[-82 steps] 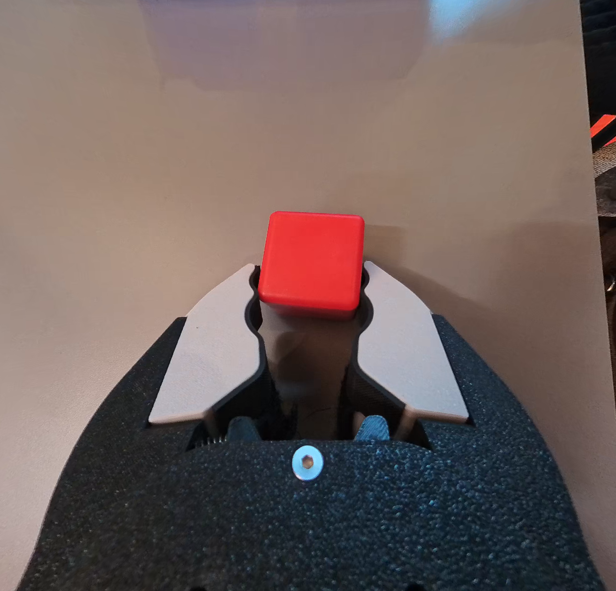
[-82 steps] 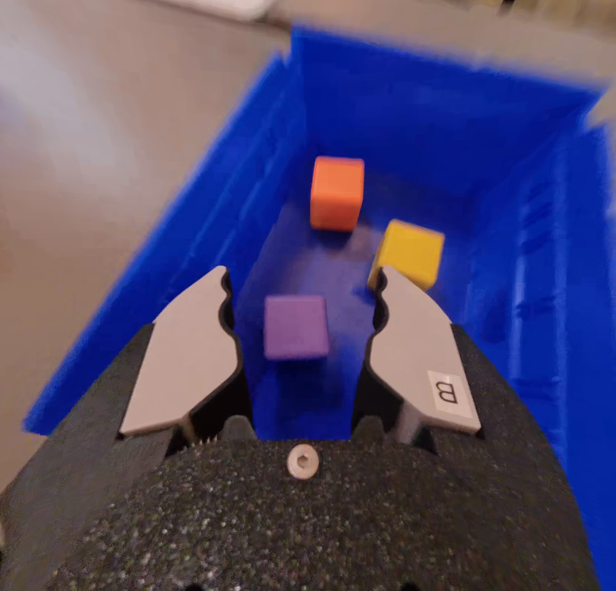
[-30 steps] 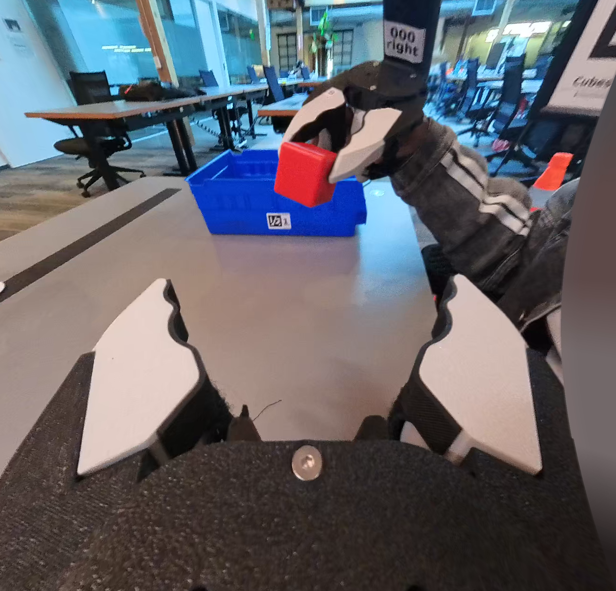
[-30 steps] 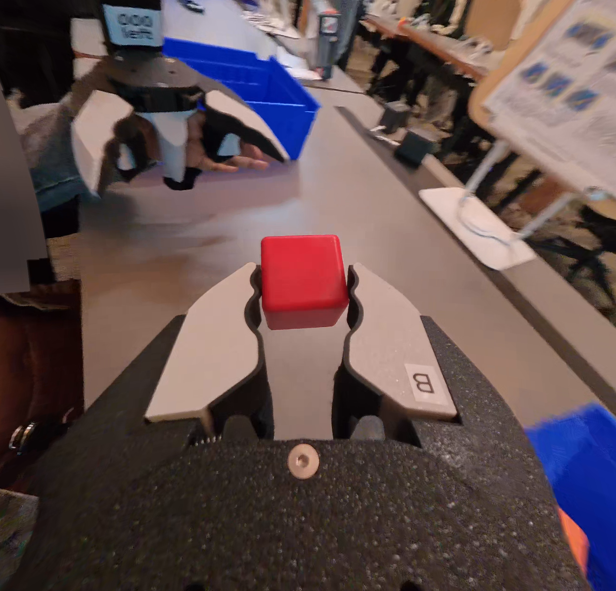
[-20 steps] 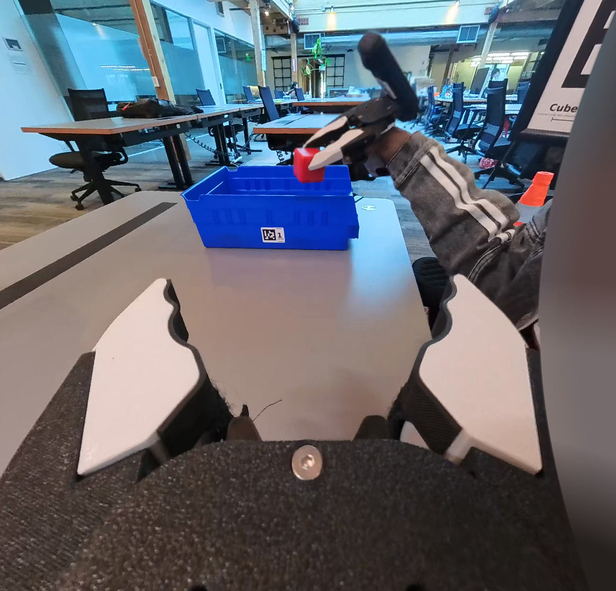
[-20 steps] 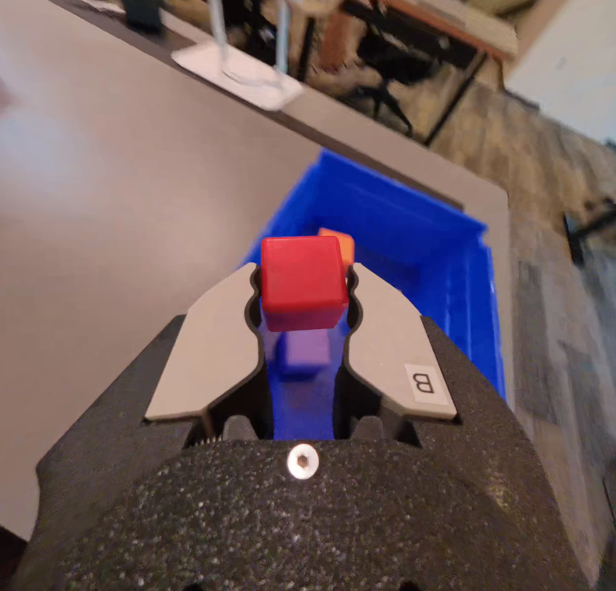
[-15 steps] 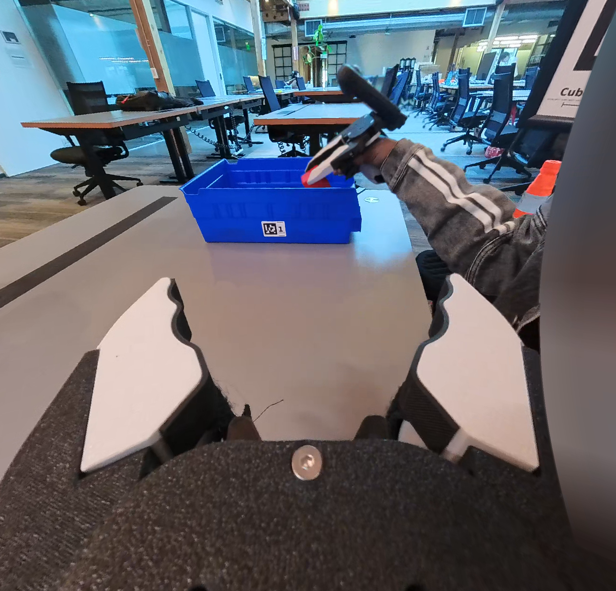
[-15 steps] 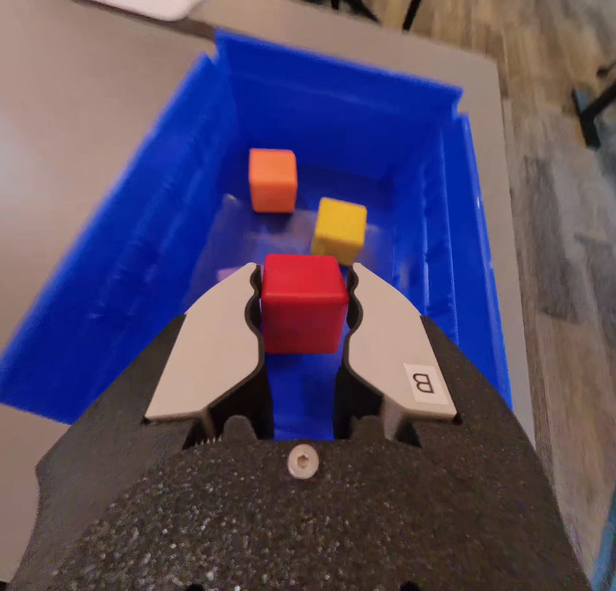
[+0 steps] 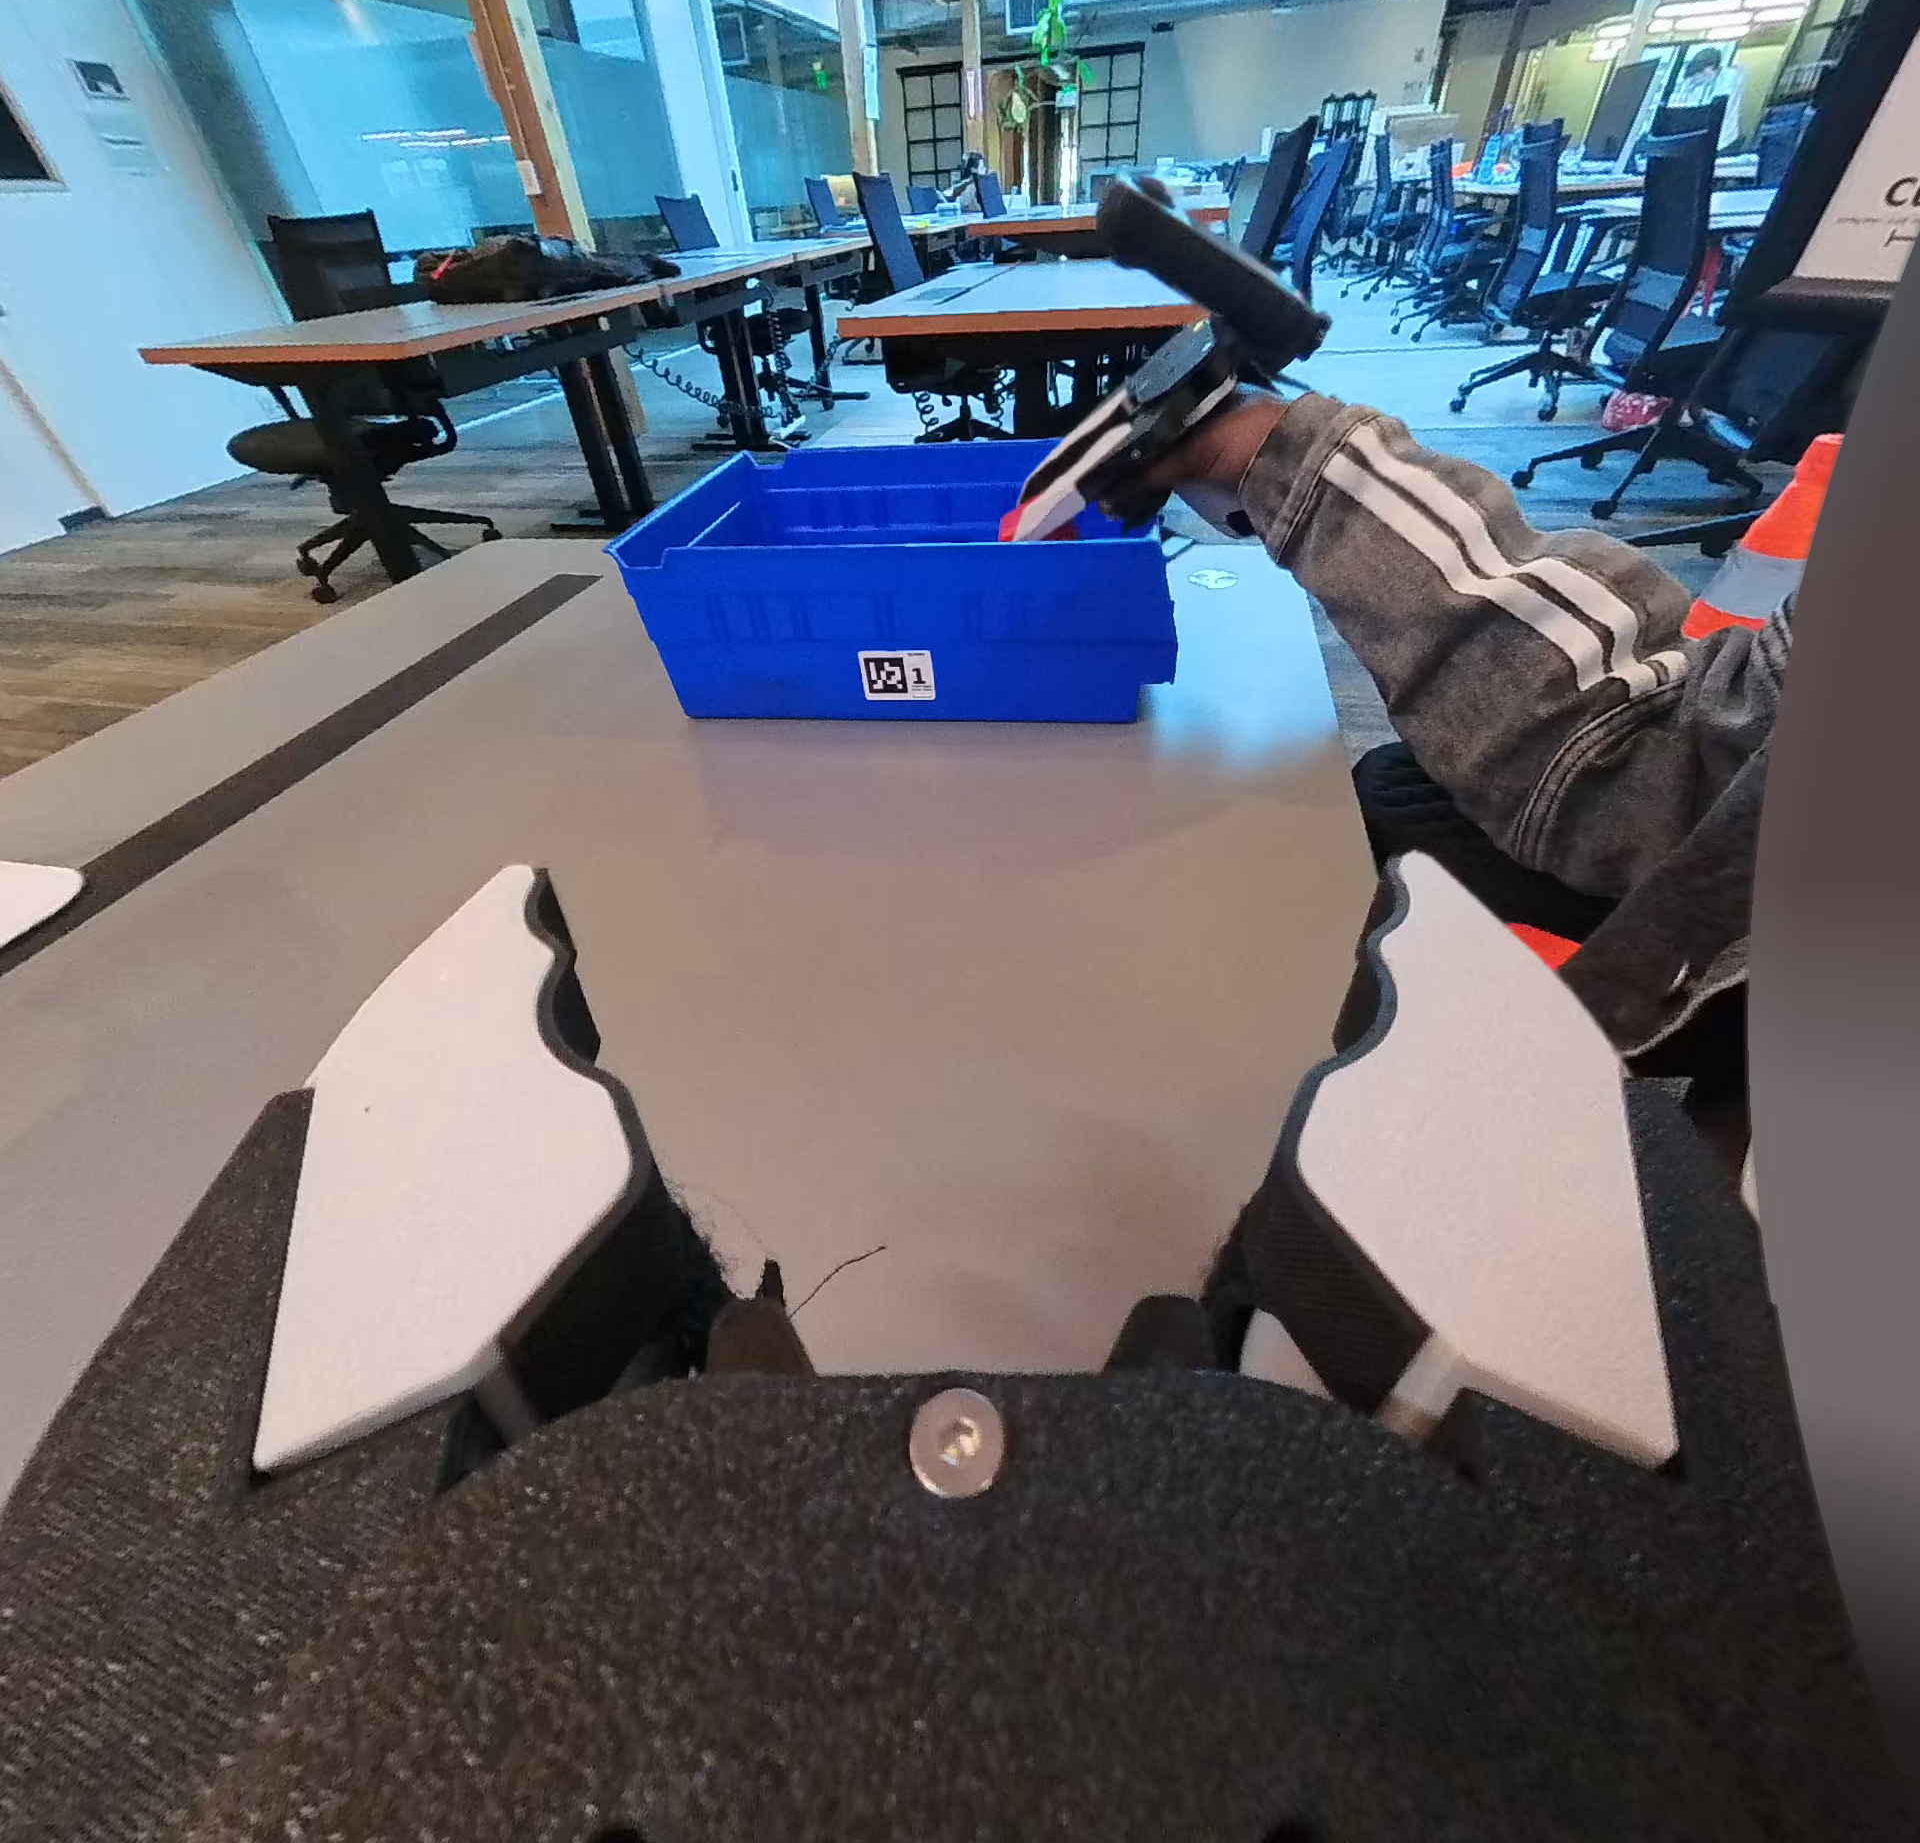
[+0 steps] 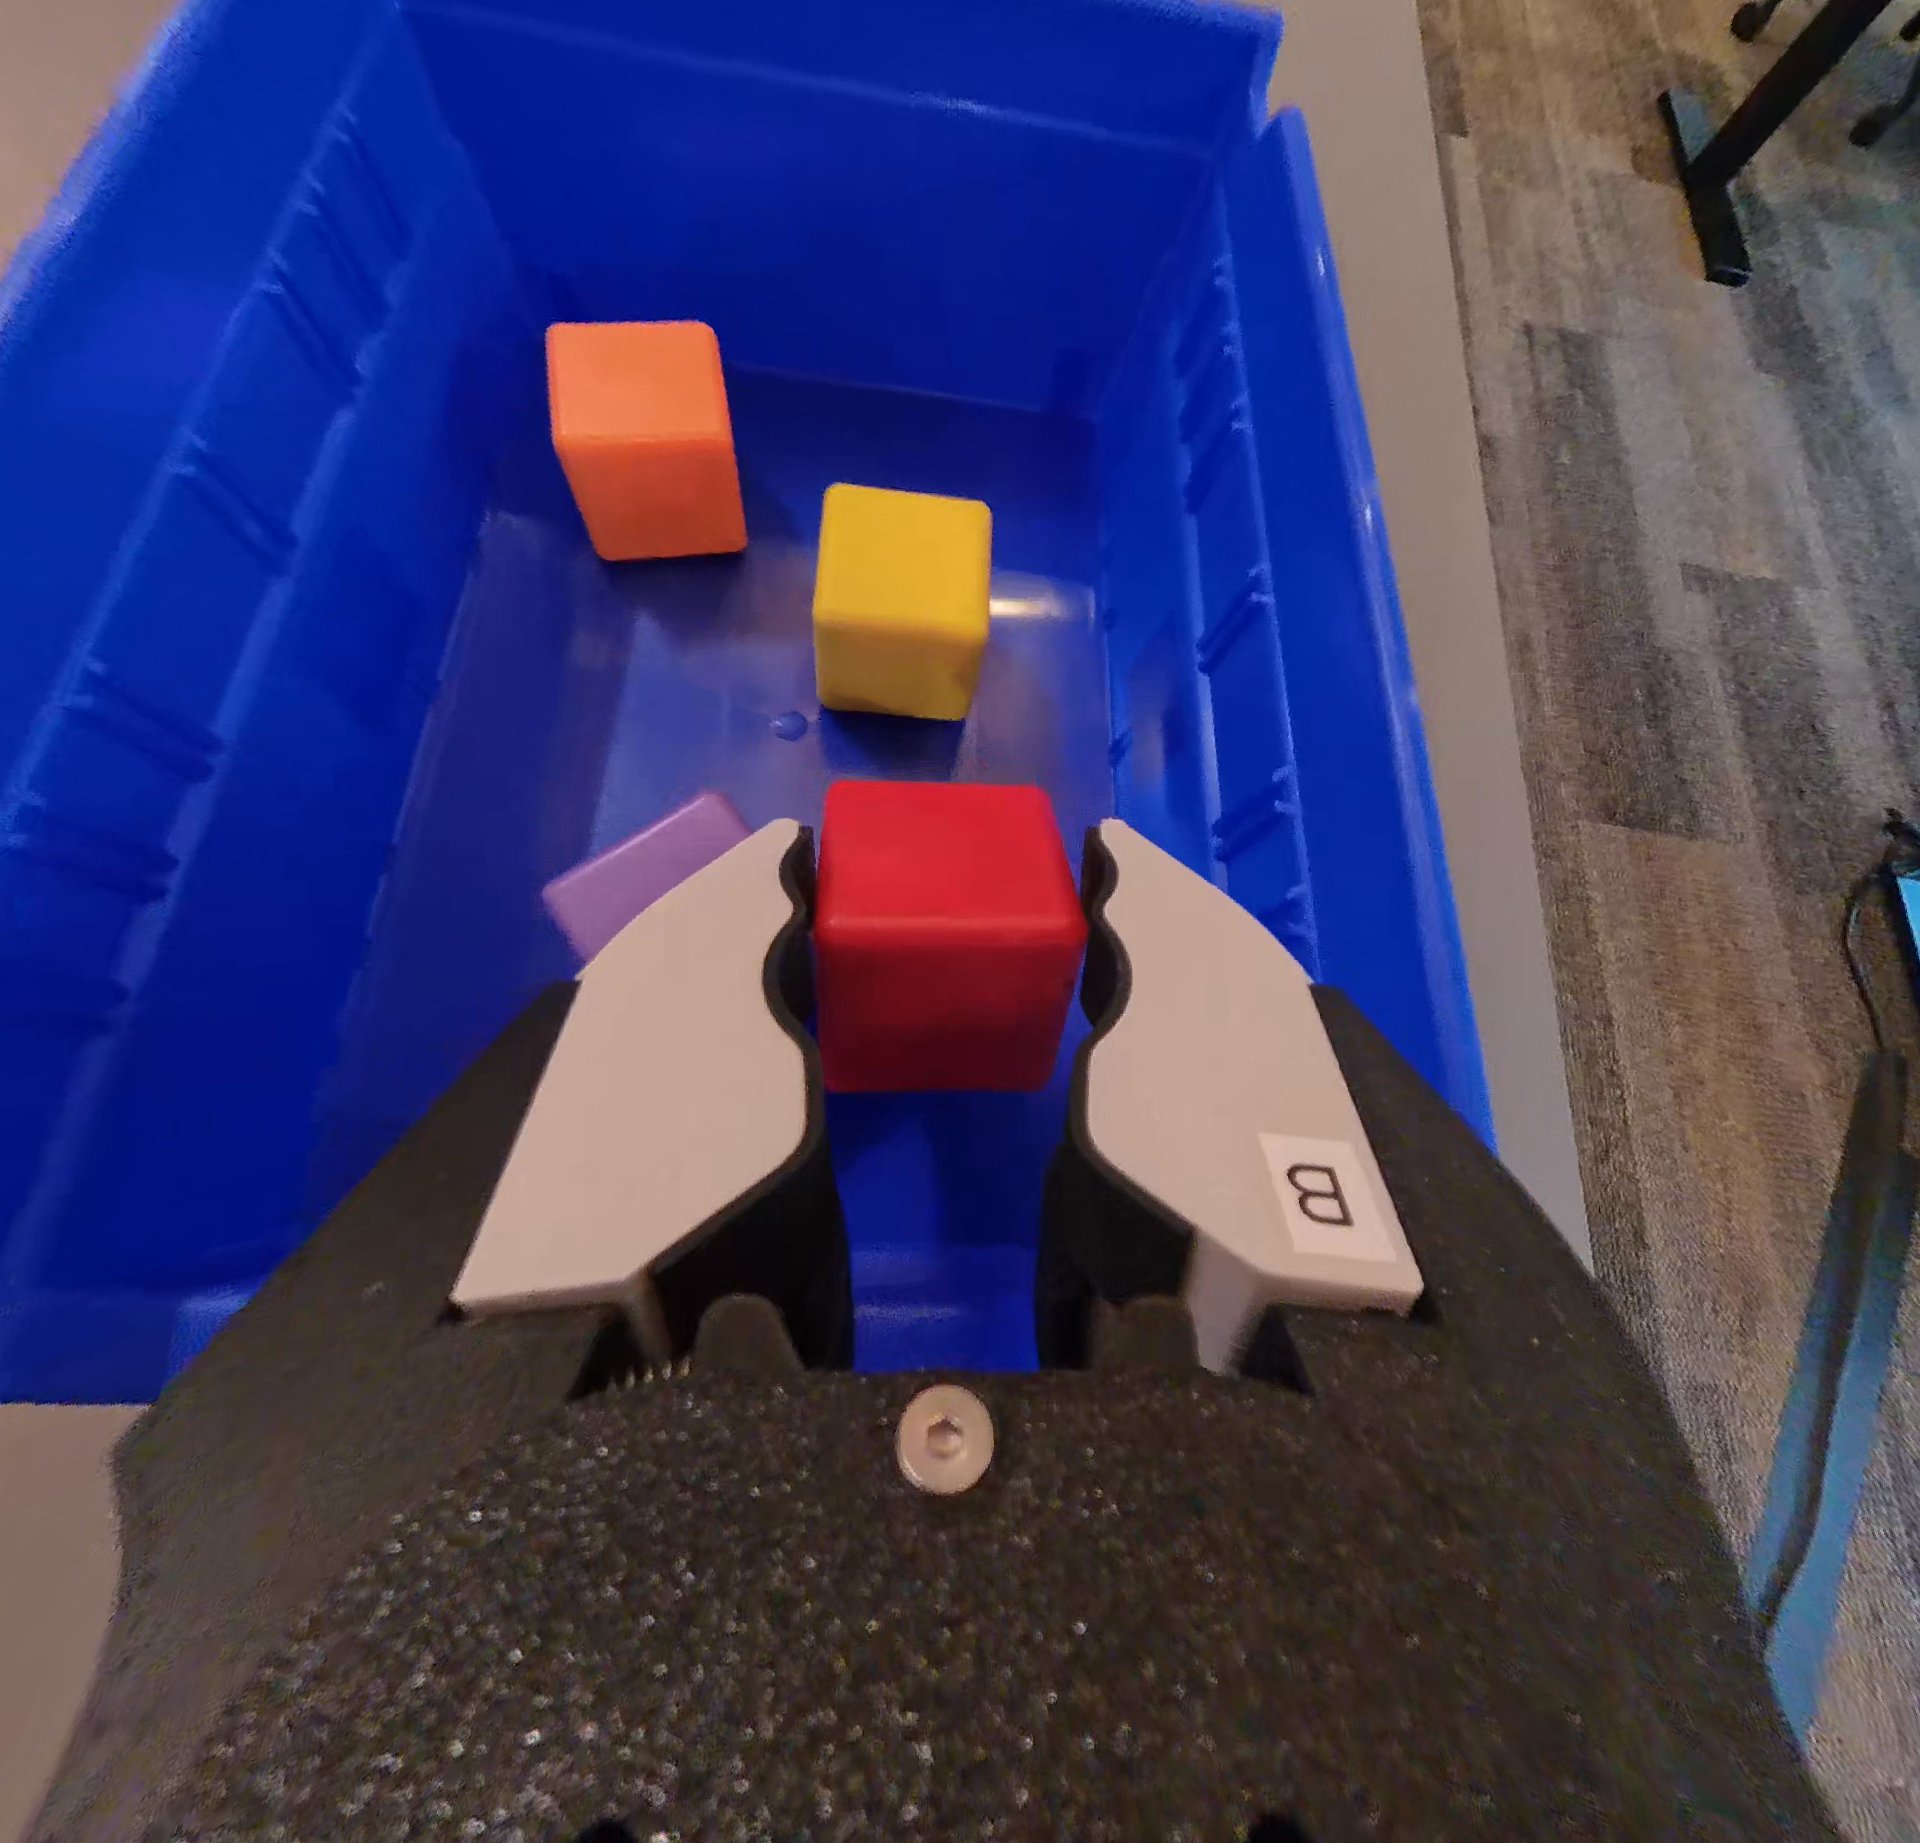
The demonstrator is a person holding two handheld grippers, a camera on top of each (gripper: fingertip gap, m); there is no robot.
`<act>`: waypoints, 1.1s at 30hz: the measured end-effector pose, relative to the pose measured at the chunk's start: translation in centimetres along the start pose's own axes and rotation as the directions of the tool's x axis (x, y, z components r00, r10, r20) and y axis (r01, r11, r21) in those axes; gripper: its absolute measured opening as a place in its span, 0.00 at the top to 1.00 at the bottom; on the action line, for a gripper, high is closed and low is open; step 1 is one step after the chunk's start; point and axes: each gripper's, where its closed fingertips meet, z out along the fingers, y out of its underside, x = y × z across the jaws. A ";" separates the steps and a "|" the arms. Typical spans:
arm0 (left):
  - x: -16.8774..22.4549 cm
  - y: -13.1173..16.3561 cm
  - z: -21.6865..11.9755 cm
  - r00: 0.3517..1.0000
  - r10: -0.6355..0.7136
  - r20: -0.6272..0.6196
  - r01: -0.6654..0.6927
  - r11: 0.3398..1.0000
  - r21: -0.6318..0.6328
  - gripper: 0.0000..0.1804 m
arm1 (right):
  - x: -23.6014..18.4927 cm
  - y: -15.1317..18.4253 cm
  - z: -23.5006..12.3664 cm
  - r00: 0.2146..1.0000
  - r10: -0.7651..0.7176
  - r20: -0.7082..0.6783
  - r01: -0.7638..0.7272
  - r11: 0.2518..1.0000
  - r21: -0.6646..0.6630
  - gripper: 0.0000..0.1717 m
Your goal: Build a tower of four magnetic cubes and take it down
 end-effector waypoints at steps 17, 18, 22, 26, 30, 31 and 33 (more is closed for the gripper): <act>2.9 -7.0 26.0 0.900 0.372 -0.228 -0.421 0.877 -0.230 0.84 | -1.6 -0.8 0.2 0.995 -0.026 0.094 0.021 0.998 0.055 0.71; 2.6 -6.7 28.4 0.887 0.386 -0.252 -0.449 0.848 -0.281 0.87 | -1.5 -0.7 0.3 0.995 -0.020 0.100 0.014 0.998 0.057 0.71; 3.6 -0.6 33.7 0.842 0.257 -0.474 -0.513 0.650 -0.561 0.99 | -1.4 -0.5 0.4 0.992 0.006 0.130 -0.015 0.997 0.073 0.71; 4.1 3.2 35.4 0.784 0.261 -0.563 -0.612 0.477 -0.631 0.99 | -1.3 -0.5 0.5 0.989 0.020 0.144 -0.031 0.997 0.076 0.71; 4.5 5.1 36.3 0.761 0.252 -0.599 -0.644 0.410 -0.646 1.00 | -1.2 -0.5 0.5 0.990 0.041 0.132 -0.049 0.997 0.063 0.71; 4.4 5.6 36.3 0.758 0.251 -0.603 -0.649 0.385 -0.656 1.00 | -1.1 -0.5 0.5 0.989 0.059 0.132 -0.067 0.996 0.061 0.71; 4.4 5.5 36.6 0.766 0.254 -0.590 -0.640 0.386 -0.665 1.00 | -1.0 -0.4 0.5 0.987 0.086 0.133 -0.094 0.994 0.055 0.71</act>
